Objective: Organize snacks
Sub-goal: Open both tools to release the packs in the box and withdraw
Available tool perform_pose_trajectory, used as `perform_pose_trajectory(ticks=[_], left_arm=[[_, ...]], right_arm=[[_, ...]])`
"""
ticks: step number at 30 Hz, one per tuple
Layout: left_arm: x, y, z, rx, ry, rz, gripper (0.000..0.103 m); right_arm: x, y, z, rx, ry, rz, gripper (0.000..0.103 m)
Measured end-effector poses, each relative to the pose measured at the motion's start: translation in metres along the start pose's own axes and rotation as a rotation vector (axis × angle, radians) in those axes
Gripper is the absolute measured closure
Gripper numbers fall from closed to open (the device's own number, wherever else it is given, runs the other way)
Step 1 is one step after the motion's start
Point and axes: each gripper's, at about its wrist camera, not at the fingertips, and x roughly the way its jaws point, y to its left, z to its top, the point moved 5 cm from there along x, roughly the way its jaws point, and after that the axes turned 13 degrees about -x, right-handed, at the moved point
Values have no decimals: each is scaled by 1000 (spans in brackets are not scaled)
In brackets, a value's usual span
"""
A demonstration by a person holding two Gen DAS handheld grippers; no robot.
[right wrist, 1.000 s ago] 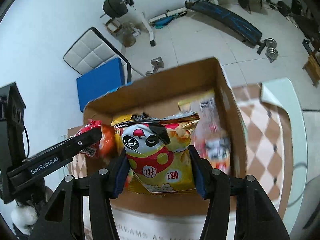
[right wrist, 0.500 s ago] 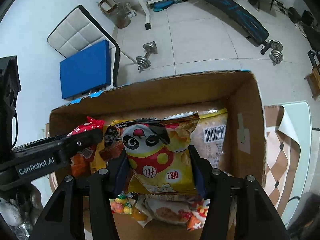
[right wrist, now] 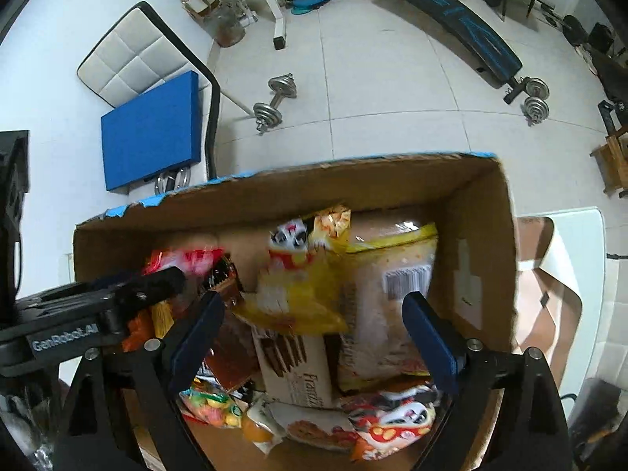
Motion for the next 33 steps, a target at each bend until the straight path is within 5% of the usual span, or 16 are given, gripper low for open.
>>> perform_pose_trajectory(ticks=[17,33], left_arm=[[-25,7,-40,42,-91,-4,8],[-96,29,-130,60,-395,25,8]], right_arm=[[-29,-1,-47,-50,30,-96,7],[-89,23,-121,-79,-128,-175,6]])
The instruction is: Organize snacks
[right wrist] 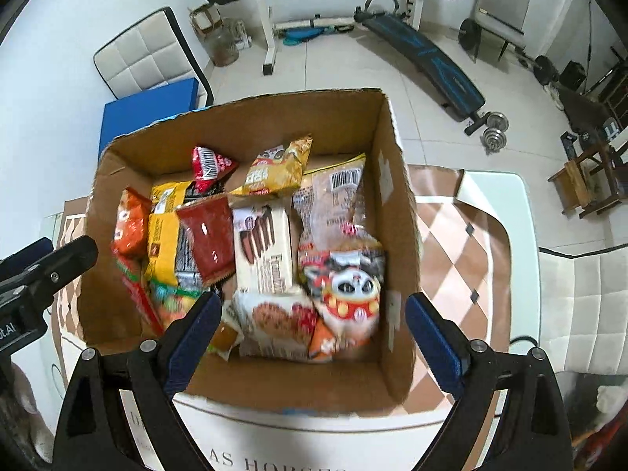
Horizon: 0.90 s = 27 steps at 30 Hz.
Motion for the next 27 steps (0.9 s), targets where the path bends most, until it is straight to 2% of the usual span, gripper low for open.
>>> perform_pose_trajectory(ticks=[12,27], left_arm=[[-101,9,-69,11,-181,-43,8],[-191,24,-147,35,-265,-58,8]], right_arm=[[-100,20,-65,-10,-166,-41,6],[-209,50,-155,-37,-296,-66,6]])
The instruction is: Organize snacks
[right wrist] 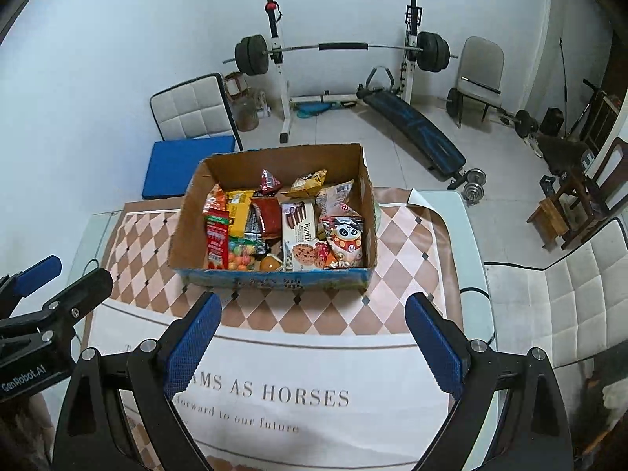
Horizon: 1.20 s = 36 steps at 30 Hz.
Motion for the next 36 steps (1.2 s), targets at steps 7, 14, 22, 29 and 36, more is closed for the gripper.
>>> perform_pose_trajectory(ticks=[7,14,22,29,36], left_arm=[[-50,6,-9,0,-74,3,8],[-80,10,-19,-13,-98,-16,8],[-91,11,-26,-8,-132,-17,8],[-80,9,-23,12,-145,-8,5],[-62,8,-5,-6,-189,1,1]], right_arm=[[-55,8,-22,1,-37,5,6],[-102,19,-38,0,-74,-6,6],[-122,20,-42,-15,-93,-48,6],[-113,13,-38,-3,-103,-93,2],[-92,1,-18,3,-128,-140,2]])
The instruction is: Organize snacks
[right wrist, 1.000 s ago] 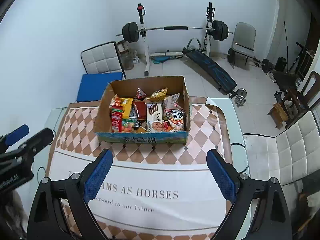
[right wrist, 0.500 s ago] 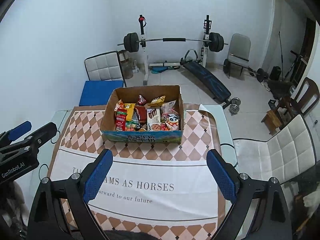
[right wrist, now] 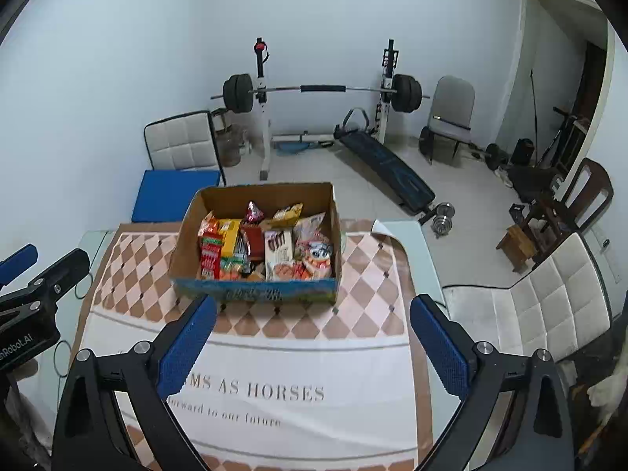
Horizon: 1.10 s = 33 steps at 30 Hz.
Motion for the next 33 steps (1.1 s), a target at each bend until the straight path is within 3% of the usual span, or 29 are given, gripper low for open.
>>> perform_pose_trajectory(ticks=[15,33], left_arm=[[47,-3,17,3,-3,29,1],[61,-8,6,2,24,14,1]], right_arm=[[48,-4,34,9,-2,-14,2],[54,-12,34,15,8,-30,2]])
